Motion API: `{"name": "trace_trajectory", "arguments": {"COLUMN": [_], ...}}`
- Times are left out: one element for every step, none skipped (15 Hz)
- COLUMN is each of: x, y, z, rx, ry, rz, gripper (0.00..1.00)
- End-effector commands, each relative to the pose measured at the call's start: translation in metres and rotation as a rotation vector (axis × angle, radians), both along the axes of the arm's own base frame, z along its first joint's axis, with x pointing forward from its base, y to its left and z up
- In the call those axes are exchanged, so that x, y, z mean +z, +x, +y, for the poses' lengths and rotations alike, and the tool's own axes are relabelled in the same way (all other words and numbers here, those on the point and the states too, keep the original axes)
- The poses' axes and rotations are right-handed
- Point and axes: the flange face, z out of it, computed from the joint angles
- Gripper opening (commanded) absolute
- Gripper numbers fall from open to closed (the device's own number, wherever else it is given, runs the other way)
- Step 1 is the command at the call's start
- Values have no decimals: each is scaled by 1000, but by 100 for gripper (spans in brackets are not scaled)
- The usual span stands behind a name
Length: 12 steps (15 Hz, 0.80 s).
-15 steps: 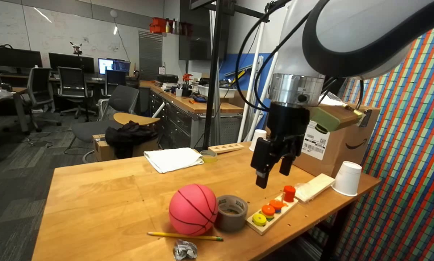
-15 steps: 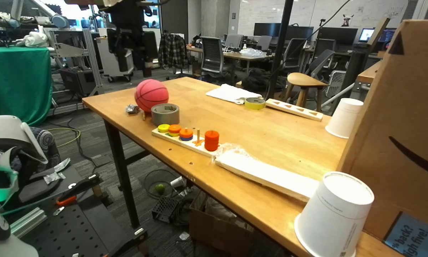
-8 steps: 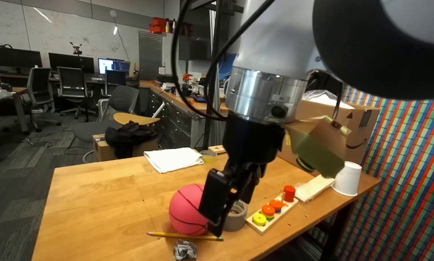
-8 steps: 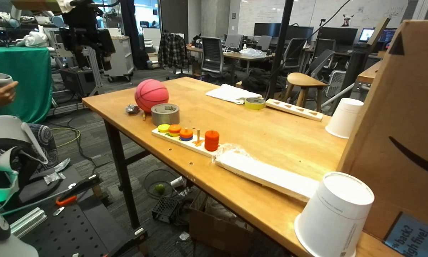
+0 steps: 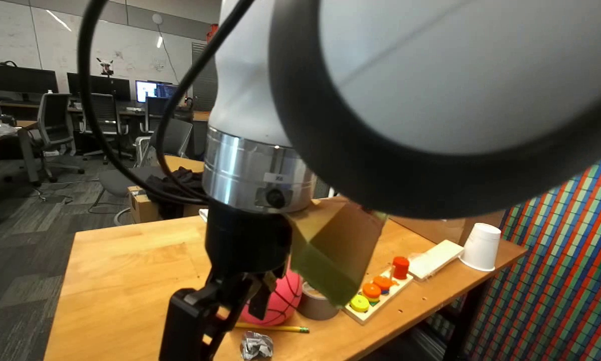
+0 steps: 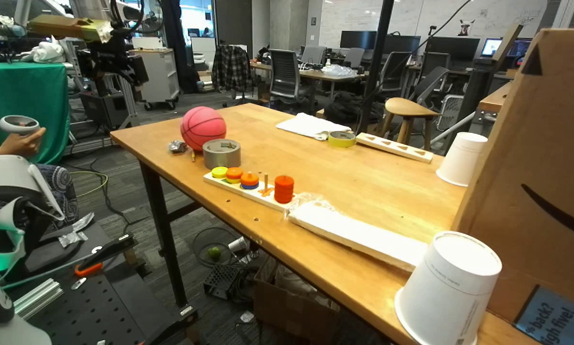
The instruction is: Move the ball towards the box
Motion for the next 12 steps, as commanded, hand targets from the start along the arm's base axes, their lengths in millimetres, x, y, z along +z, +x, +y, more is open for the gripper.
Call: {"name": "trace_trajectory", "arguments": {"x": [-14, -19, -24, -31, -37, -42, -46, -50, -53, -57, -61, -64], "y": [34, 41, 46, 53, 58, 65, 69, 74, 78, 84, 89, 96], "z": [19, 20, 19, 18, 17, 16, 14, 13, 11, 7, 2, -7], "rx": [44, 47, 49, 49, 55, 60, 65, 74, 83, 91, 100, 113], "ry": [20, 20, 21, 22, 24, 25, 25, 25, 24, 18, 10, 3], "rz": [33, 49, 65, 82, 96, 108, 116, 121, 126, 131, 134, 136], "gripper": [100, 100, 100, 100, 100, 100, 100, 100, 100, 100, 100, 100]}}
